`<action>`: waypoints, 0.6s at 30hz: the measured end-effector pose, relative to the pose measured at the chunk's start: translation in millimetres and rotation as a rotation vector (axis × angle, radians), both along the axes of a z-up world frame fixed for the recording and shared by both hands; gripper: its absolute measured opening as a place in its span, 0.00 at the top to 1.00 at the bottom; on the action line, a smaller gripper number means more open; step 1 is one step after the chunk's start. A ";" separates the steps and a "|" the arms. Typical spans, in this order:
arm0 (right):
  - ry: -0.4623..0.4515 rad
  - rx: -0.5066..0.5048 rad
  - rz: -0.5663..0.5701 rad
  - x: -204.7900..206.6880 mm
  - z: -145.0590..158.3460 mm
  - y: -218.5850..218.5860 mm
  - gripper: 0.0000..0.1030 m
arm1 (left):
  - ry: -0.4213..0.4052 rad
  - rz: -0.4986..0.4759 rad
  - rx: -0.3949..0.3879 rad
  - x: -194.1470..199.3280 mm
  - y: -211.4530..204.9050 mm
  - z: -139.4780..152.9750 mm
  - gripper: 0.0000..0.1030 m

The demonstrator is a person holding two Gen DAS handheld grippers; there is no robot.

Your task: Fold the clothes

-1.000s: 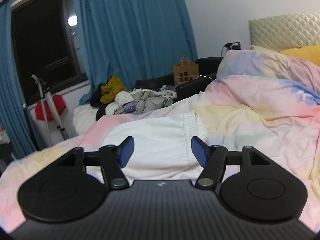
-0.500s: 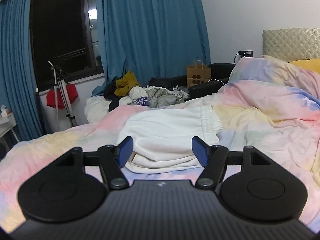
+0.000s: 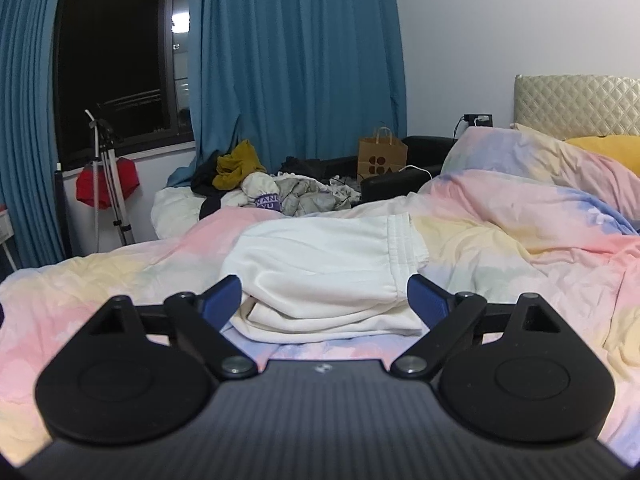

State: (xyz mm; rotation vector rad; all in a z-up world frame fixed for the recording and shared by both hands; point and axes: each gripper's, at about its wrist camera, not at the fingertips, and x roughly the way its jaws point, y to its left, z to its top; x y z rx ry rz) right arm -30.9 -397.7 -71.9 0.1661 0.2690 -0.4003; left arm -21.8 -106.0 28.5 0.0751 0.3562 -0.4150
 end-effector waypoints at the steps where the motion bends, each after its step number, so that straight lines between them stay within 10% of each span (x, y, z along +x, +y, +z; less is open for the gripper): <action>1: 0.002 0.003 -0.002 0.1 -0.3 -0.6 0.11 | -0.002 0.002 -0.002 0.0 0.2 0.0 0.00; 18: 0.022 -0.008 0.009 2.8 -1.1 2.0 0.11 | -0.042 -0.014 0.032 -3.9 -9.0 1.6 0.00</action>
